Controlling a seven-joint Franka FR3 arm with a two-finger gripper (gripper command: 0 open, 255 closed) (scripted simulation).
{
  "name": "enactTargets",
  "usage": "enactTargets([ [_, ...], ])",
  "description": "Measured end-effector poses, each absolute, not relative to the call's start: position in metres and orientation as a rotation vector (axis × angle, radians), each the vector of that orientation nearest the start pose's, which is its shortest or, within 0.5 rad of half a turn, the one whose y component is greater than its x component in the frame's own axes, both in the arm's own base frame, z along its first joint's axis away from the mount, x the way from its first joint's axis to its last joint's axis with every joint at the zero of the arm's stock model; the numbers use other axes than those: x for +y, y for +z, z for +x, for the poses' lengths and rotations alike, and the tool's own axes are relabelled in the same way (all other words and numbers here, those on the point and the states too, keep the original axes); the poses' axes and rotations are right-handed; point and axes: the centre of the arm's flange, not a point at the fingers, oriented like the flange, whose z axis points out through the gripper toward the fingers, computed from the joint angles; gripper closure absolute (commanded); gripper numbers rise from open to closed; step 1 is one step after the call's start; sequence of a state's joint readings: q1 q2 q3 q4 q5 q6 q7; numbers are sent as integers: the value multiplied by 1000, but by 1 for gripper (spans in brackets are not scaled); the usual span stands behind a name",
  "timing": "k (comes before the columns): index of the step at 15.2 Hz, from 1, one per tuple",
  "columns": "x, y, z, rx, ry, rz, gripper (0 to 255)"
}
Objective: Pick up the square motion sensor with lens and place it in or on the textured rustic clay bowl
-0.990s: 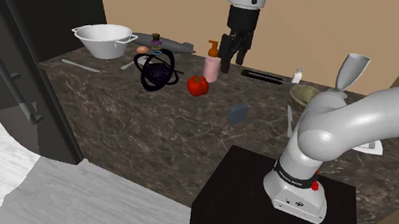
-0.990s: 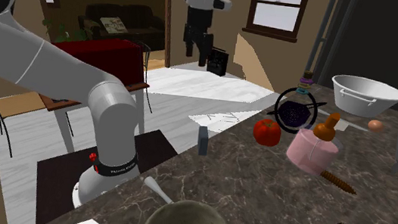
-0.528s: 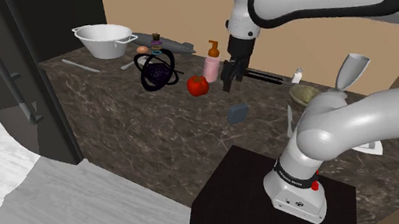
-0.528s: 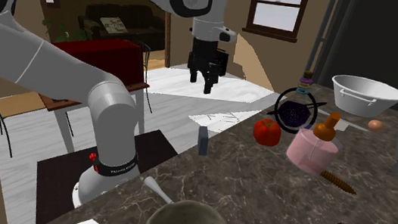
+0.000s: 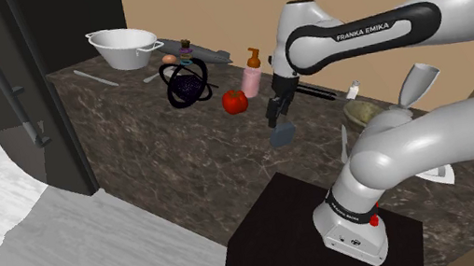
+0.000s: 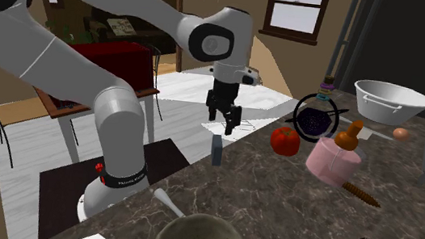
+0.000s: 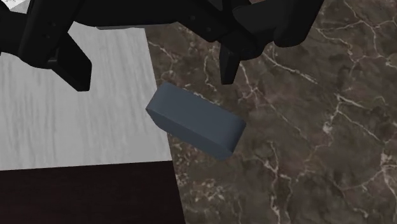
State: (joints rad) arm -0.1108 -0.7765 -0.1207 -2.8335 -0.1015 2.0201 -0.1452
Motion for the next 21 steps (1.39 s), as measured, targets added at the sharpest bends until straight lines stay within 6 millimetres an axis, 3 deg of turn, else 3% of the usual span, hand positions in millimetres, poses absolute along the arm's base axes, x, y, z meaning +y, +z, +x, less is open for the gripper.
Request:
enactTargets([
  [9, -80, 343, 291, -10, 67, -3149, 0],
  [16, -81, 336, 291, -10, 66, -3149, 0],
  [17, -81, 336, 291, -10, 66, -3149, 255],
  [21, -81, 336, 291, -10, 66, -3149, 255],
])
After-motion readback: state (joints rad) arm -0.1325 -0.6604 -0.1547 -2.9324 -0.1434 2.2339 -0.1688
